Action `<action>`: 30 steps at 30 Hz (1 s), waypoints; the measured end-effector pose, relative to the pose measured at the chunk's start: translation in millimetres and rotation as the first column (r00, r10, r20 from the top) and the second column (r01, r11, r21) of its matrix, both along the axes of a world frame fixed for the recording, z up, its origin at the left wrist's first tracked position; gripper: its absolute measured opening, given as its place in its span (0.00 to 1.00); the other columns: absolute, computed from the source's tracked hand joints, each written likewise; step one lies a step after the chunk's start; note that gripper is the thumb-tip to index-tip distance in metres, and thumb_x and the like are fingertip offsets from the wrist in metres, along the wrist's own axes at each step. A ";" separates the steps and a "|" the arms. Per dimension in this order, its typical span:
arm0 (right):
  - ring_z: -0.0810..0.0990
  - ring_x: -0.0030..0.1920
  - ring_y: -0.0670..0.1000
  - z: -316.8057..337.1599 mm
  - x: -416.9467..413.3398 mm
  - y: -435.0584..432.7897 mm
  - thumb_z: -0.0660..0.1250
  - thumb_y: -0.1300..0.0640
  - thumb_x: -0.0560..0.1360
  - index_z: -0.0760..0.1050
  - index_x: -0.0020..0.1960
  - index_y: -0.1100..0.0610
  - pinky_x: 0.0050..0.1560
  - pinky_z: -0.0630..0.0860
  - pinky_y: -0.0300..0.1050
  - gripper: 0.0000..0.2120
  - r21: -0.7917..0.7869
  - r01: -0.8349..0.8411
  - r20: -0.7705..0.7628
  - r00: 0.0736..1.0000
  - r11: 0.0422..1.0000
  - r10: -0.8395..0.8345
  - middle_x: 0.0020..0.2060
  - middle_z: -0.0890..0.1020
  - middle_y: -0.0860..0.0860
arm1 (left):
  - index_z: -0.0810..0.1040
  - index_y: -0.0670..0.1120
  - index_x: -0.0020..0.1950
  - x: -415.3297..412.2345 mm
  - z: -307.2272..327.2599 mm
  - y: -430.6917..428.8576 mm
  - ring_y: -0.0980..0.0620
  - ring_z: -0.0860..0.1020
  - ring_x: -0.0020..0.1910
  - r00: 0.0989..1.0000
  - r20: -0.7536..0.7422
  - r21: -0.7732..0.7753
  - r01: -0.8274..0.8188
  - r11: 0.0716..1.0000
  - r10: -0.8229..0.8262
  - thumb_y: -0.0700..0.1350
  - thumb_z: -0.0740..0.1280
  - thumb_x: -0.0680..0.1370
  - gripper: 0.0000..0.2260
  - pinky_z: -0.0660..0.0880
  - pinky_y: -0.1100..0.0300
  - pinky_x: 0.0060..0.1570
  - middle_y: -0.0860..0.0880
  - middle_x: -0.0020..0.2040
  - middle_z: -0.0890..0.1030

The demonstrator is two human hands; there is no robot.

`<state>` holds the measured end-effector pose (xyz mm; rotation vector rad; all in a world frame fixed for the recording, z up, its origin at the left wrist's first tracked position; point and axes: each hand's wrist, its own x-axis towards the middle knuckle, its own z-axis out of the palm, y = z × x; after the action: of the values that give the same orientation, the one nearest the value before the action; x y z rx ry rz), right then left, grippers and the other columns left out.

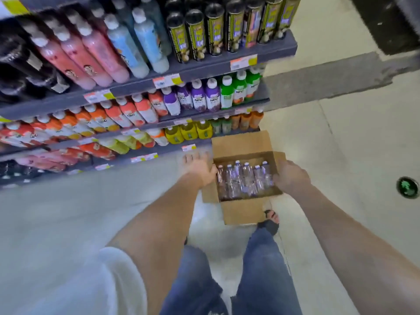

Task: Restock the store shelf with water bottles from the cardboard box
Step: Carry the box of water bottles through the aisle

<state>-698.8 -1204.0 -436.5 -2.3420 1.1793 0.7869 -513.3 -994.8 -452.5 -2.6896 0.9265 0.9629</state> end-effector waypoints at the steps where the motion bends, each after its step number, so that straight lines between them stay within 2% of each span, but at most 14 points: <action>1: 0.77 0.66 0.61 -11.2 -1.2 -16.4 0.62 0.50 0.79 0.66 0.74 0.54 0.64 0.72 0.53 0.24 0.029 -0.009 0.009 1.000 1.000 0.009 0.67 0.77 0.58 | 0.57 0.47 0.85 -7.3 -7.3 -9.6 0.35 0.64 0.78 0.999 -0.004 0.009 -0.051 0.999 0.051 0.59 0.56 0.84 0.31 0.56 0.44 0.79 0.39 0.81 0.65; 6: 0.79 0.62 0.63 -57.9 -27.2 -67.7 0.61 0.45 0.81 0.57 0.81 0.50 0.57 0.75 0.53 0.31 0.121 -0.101 0.008 0.995 0.987 0.101 0.64 0.79 0.59 | 0.60 0.47 0.84 -54.6 -35.1 -42.8 0.36 0.69 0.75 0.988 -0.031 0.078 -0.147 0.986 0.149 0.58 0.56 0.85 0.29 0.60 0.46 0.76 0.40 0.78 0.70; 11: 0.77 0.64 0.63 -93.4 -44.2 -104.4 0.63 0.47 0.78 0.61 0.77 0.46 0.62 0.75 0.56 0.29 0.197 -0.080 -0.028 0.996 0.977 0.087 0.65 0.78 0.58 | 0.59 0.50 0.84 -90.3 -61.8 -53.5 0.37 0.69 0.75 0.977 -0.048 0.118 -0.199 0.973 0.206 0.58 0.55 0.85 0.29 0.60 0.47 0.77 0.42 0.79 0.70; 14: 0.77 0.64 0.64 -114.1 -53.8 -117.1 0.60 0.47 0.77 0.63 0.76 0.50 0.64 0.75 0.58 0.28 0.219 -0.045 -0.064 0.996 0.975 0.060 0.65 0.77 0.59 | 0.58 0.50 0.85 -101.4 -76.9 -57.2 0.37 0.68 0.77 0.975 -0.065 0.131 -0.203 0.970 0.212 0.58 0.55 0.85 0.29 0.58 0.45 0.79 0.43 0.80 0.68; 19: 0.74 0.68 0.64 -129.3 -59.3 -128.0 0.60 0.51 0.80 0.59 0.80 0.51 0.67 0.72 0.56 0.29 0.175 -0.059 -0.072 0.995 0.983 0.072 0.70 0.74 0.61 | 0.57 0.50 0.85 -97.5 -96.3 -62.2 0.37 0.67 0.78 0.976 -0.062 0.100 -0.200 0.975 0.207 0.58 0.55 0.85 0.29 0.57 0.45 0.80 0.45 0.82 0.66; 26: 0.73 0.67 0.66 -185.6 -52.7 -136.6 0.62 0.52 0.80 0.60 0.79 0.55 0.65 0.74 0.58 0.28 0.169 -0.037 -0.093 0.994 0.985 0.053 0.69 0.74 0.63 | 0.57 0.50 0.85 -77.6 -148.0 -69.4 0.38 0.68 0.77 0.966 -0.029 0.064 -0.253 0.965 0.255 0.58 0.54 0.86 0.28 0.60 0.44 0.80 0.44 0.81 0.67; 28: 0.72 0.68 0.66 -210.0 -49.4 -136.3 0.62 0.51 0.80 0.58 0.80 0.55 0.67 0.73 0.58 0.30 0.191 -0.024 -0.101 0.994 0.981 0.044 0.70 0.74 0.63 | 0.58 0.51 0.85 -75.5 -171.7 -69.0 0.38 0.69 0.77 0.936 -0.047 0.055 -0.348 0.936 0.350 0.57 0.55 0.86 0.28 0.64 0.44 0.77 0.44 0.81 0.68; 30: 0.72 0.69 0.66 -234.8 -44.9 -135.9 0.63 0.51 0.80 0.57 0.80 0.53 0.68 0.73 0.59 0.31 0.200 -0.013 -0.110 0.993 0.980 0.035 0.71 0.73 0.63 | 0.57 0.52 0.85 -73.4 -199.2 -64.3 0.39 0.70 0.76 0.859 -0.075 0.055 -0.504 0.862 0.507 0.57 0.56 0.85 0.28 0.68 0.44 0.75 0.44 0.81 0.68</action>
<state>-743.7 -1339.9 -671.3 -2.1764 1.0652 1.0097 -586.7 -1059.1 -651.7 -2.9411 0.1907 1.1758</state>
